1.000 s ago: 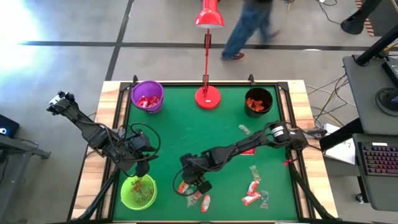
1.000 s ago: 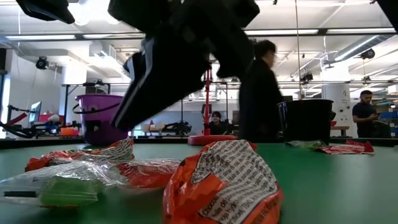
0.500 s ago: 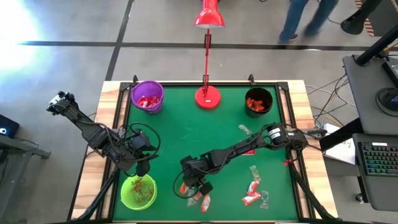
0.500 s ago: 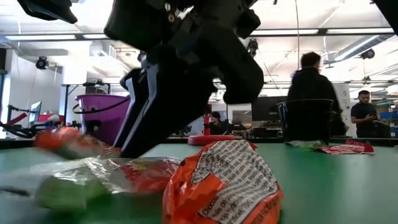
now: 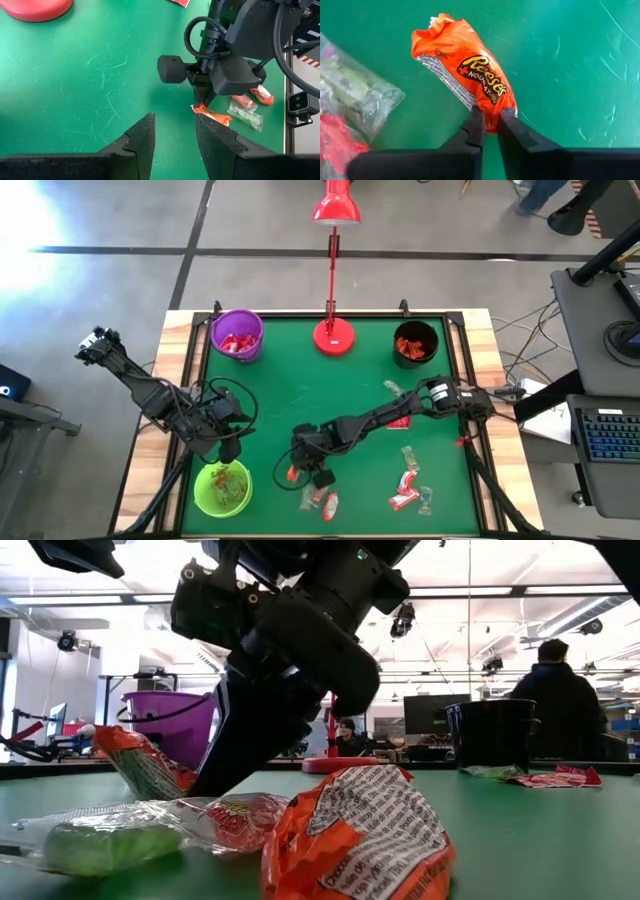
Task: Sort candy
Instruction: Put the orange chocolate into the black bucket
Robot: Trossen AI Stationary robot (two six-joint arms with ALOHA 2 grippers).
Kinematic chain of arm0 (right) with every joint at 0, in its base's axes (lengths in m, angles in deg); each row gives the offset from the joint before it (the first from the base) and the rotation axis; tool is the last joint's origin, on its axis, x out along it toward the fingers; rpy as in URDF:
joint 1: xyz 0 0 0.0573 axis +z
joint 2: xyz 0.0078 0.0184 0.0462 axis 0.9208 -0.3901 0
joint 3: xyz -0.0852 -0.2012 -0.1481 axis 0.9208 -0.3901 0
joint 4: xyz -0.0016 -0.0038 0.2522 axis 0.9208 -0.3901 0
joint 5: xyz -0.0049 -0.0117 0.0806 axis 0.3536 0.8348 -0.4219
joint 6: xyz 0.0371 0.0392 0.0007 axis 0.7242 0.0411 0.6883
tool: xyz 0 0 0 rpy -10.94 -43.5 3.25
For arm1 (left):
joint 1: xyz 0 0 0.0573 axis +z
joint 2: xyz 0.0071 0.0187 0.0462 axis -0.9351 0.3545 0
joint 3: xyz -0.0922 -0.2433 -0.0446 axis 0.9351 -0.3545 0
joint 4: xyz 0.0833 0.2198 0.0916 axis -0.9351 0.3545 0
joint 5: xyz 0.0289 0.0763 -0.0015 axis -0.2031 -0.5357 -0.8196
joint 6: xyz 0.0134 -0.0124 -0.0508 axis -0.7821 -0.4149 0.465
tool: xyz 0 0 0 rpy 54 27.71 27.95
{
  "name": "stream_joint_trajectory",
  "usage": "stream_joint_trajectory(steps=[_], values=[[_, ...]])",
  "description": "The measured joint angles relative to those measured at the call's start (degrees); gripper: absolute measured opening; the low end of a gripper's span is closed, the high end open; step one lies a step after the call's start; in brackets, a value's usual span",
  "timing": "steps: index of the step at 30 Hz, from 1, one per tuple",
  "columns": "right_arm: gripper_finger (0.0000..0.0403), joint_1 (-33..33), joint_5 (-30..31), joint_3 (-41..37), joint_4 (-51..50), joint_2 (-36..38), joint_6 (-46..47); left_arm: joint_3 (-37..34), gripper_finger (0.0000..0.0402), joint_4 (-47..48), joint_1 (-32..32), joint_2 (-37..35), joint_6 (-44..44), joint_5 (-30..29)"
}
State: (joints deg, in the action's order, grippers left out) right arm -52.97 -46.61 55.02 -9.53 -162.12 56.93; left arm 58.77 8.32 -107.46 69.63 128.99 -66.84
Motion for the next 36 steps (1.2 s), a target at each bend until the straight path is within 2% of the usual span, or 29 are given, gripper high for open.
stream_joint_trajectory(steps=[2,9,13,20,31,36], values=[[0.0016,-0.38,-0.02,-0.01,-0.35,0.22,2.6,0.0,0.0123,0.12,0.0,0.0,0.0,0.0],[0.0013,-1.18,1.34,-0.27,-4.8,3.65,12.79,0.0,0.0123,0.89,0.0,0.0,0.59,-0.04],[0.0012,-0.89,8.12,1.61,-15.53,7.56,18.29,0.0,0.0123,2.72,0.0,-0.1,2.79,-1.52],[0.0012,-1.22,21.47,2.13,-31.09,14.46,22.18,-0.02,0.0123,4.77,0.13,-0.59,3.23,-10.13],[0.0012,-6.98,33.57,2.18,-49.94,23.73,32.79,-0.02,0.0123,11.7,0.52,-2.27,3.45,-26.2],[0.0012,-10.92,37.58,2.15,-55.86,26.17,34.91,-0.02,0.0123,16.95,2.29,-4.21,3.43,-29.71]])
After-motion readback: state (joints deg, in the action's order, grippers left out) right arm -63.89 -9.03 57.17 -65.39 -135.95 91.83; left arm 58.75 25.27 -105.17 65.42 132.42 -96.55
